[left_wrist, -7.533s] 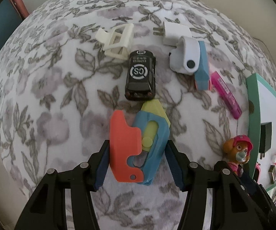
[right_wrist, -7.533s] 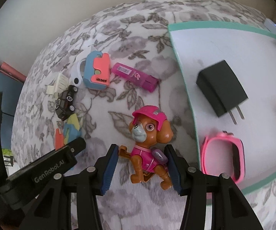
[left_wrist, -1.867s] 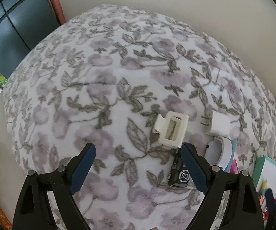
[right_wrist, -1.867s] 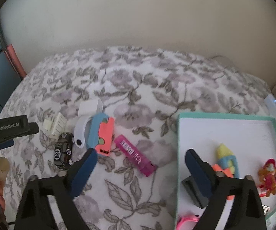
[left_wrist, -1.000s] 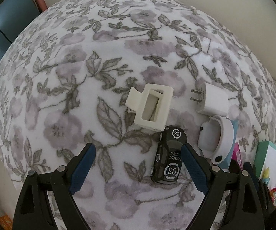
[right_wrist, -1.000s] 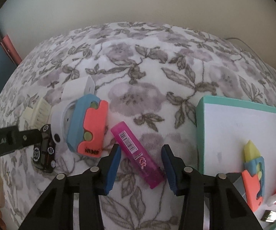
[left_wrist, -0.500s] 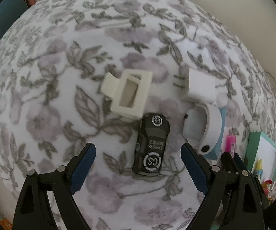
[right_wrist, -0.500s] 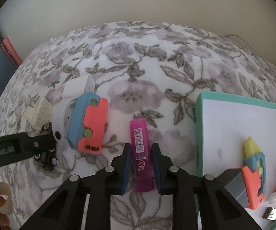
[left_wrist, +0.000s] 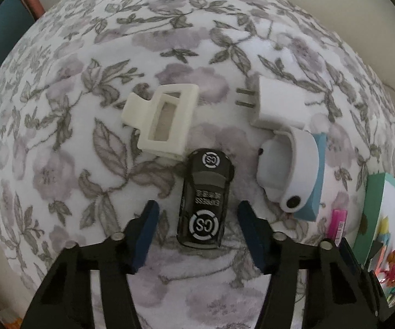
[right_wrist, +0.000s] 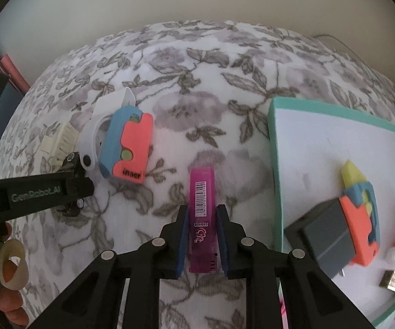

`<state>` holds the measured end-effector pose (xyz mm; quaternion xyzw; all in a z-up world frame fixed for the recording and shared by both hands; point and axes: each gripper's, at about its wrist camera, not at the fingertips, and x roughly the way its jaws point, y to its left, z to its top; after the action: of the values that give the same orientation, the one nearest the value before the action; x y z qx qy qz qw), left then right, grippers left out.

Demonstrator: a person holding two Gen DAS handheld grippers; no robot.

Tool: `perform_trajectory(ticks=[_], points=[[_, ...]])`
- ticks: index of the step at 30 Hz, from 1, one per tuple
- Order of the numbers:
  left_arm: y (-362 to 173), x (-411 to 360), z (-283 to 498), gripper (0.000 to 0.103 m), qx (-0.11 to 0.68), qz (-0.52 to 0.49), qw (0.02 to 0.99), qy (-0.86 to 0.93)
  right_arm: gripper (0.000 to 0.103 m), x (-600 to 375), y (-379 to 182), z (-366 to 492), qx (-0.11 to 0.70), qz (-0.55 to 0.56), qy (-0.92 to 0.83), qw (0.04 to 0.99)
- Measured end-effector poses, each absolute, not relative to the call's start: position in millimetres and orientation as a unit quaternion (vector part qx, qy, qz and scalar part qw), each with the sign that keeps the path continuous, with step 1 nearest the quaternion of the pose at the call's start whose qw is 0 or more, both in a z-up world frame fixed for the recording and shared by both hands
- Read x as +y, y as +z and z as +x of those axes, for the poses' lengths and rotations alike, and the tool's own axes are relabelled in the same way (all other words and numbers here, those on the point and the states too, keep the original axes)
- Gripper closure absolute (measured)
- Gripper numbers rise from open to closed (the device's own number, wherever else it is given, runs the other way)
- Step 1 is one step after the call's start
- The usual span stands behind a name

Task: Organize rigid objects
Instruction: 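Grasp the pink marker with the right gripper while the left grasps the black toy car, then carry the pink marker into the tray with the right gripper while the left places the toy car there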

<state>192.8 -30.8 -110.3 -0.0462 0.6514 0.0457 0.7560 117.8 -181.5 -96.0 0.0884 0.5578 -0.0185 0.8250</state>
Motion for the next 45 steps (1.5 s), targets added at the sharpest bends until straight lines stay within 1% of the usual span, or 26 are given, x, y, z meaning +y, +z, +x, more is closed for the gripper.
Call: perform_trajectory(ticks=[1,3,5,6,10,16,21,34,38,45], points=[[-110,-33,192,0.052,0.650,-0.043,0.757,0.047,0.082,-182,-96,116,0.560,0.091,-0.020,0.824],[-108,-38,189,0.062,0.647,-0.038,0.760,0.052,0.082,-182,-96,112,0.563,0.097,-0.024,0.820],[-108,-40,187,0.067,0.645,-0.034,0.762,0.053,0.082,-182,-95,108,0.567,0.100,-0.026,0.817],[-108,-42,186,0.067,0.644,-0.032,0.763,0.053,0.082,-181,-95,106,0.569,0.101,-0.027,0.816],[-105,-49,166,0.068,0.641,-0.020,0.766,0.053,0.082,-182,-95,96,0.575,0.109,-0.029,0.810],[-98,-49,146,0.068,0.639,-0.040,0.766,0.049,0.083,-187,-92,83,0.581,0.146,-0.023,0.800],[-75,-46,137,0.068,0.620,-0.042,0.782,0.053,0.083,-194,-86,73,0.576,0.180,-0.018,0.797],[-1,-63,118,0.068,0.531,-0.033,0.845,0.042,0.083,-233,-36,53,0.520,0.229,-0.032,0.823],[12,-69,112,0.068,0.520,-0.035,0.853,0.027,0.083,-250,-24,51,0.502,0.246,-0.048,0.828],[13,-89,111,0.068,0.510,-0.024,0.860,0.004,0.082,-279,-9,41,0.477,0.259,-0.077,0.836]])
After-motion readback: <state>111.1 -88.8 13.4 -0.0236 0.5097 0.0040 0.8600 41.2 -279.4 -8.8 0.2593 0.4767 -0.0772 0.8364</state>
